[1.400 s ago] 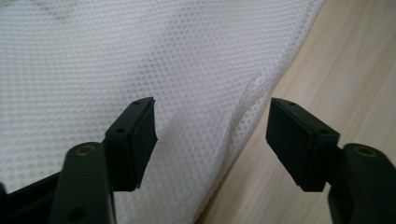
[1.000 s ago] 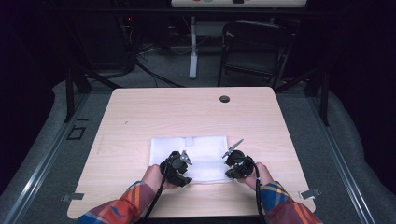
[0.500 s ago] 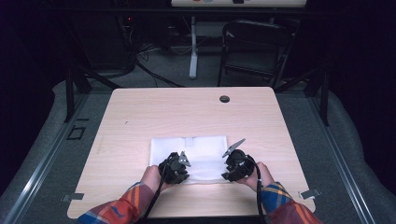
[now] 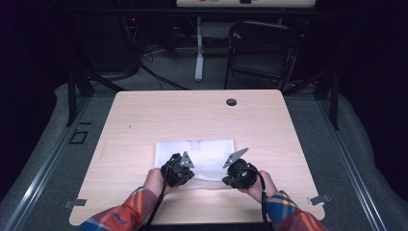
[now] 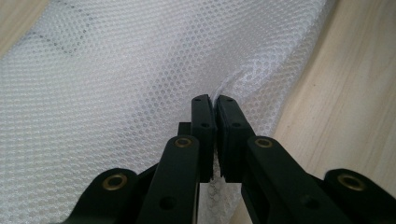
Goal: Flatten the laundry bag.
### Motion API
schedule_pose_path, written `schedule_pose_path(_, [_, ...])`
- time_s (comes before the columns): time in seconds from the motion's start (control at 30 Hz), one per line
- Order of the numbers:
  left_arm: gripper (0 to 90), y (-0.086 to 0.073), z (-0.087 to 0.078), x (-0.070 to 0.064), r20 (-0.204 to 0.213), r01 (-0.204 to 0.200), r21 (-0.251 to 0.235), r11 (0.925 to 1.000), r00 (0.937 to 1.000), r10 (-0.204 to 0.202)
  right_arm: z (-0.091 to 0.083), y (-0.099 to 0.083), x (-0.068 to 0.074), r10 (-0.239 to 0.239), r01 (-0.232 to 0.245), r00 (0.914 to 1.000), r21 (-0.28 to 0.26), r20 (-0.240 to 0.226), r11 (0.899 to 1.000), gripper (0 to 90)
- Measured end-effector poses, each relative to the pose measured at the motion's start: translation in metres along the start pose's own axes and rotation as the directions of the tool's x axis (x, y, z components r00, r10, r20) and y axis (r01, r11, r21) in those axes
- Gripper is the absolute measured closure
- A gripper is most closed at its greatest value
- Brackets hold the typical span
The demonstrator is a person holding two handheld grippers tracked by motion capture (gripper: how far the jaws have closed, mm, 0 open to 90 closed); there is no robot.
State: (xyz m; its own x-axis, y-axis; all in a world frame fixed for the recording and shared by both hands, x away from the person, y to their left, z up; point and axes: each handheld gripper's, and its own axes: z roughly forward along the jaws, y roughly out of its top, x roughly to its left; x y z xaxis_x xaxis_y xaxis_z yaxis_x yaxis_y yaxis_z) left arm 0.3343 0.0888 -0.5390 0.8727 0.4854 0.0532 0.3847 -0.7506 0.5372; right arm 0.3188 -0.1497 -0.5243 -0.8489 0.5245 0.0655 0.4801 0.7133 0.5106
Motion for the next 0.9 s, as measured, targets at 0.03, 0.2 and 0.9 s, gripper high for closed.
schedule_pose_path(0.03, [86.3,0.0,0.0,0.0,-0.003,0.0,-0.004,1.0,1.0,0.0,0.003,0.001,0.002,-0.008,0.008,0.9999,0.008,-0.007,1.0,90.0])
schedule_pose_path(0.2, [86.3,0.002,-0.002,0.001,-0.003,0.007,-0.016,0.9998,1.0,-0.007,0.024,0.006,0.014,-0.051,0.051,0.9987,0.046,-0.001,0.998,90.0])
schedule_pose_path(0.9, [86.7,0.011,-0.008,0.004,-0.02,0.044,-0.038,0.9983,0.9988,-0.044,0.043,0.009,0.002,-0.047,0.042,0.9956,0.064,0.081,0.997,90.0])
